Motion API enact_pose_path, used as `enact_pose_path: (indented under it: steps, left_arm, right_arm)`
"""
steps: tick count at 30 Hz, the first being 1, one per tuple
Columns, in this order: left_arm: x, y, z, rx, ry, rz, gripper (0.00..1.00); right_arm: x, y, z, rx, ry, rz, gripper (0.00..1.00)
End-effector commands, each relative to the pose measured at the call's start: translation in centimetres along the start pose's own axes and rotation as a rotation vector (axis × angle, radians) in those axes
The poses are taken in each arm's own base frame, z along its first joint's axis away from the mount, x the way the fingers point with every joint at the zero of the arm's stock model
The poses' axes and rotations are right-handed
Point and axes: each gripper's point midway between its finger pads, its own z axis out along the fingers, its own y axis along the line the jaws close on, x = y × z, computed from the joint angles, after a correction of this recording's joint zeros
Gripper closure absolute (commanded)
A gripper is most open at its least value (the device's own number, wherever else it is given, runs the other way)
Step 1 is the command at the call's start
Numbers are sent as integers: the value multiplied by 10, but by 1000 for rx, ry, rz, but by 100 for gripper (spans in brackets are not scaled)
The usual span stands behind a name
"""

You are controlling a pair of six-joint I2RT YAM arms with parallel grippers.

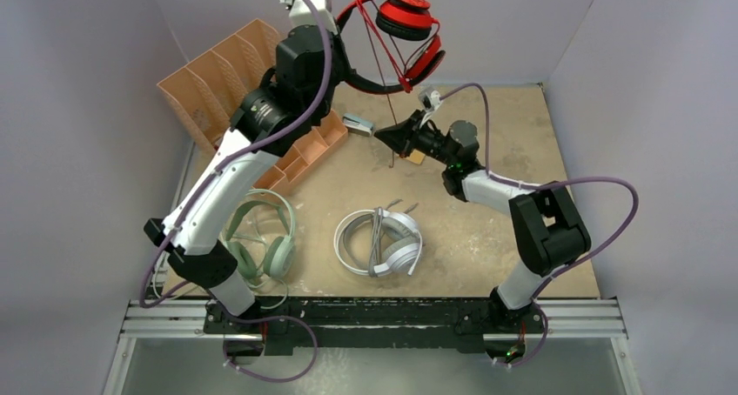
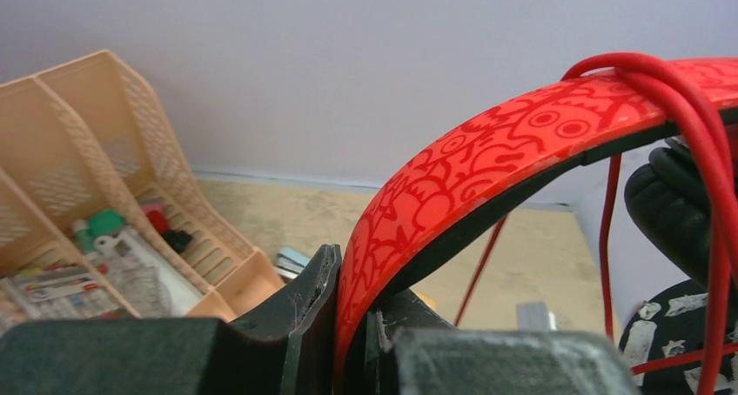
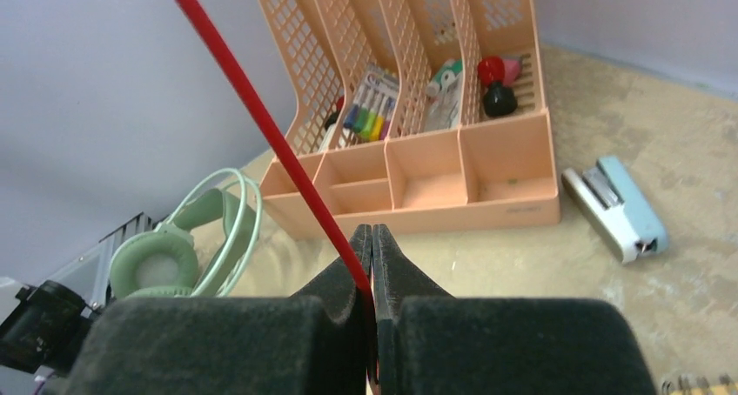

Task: Wrap the headphones
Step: Wrap the headphones cable around the headphones.

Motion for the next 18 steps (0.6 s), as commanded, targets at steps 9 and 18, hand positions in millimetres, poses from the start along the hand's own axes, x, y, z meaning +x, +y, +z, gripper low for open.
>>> enact_pose_path:
  steps: [9, 18]
  left_arm:
    - [-44, 90, 52, -218, -147, -88, 100]
    - [-5, 144, 76, -379, -67, 95, 100]
  right_arm:
    - [55, 47, -57, 79, 206, -127, 100]
    - [42, 76, -84, 133, 323, -242, 100]
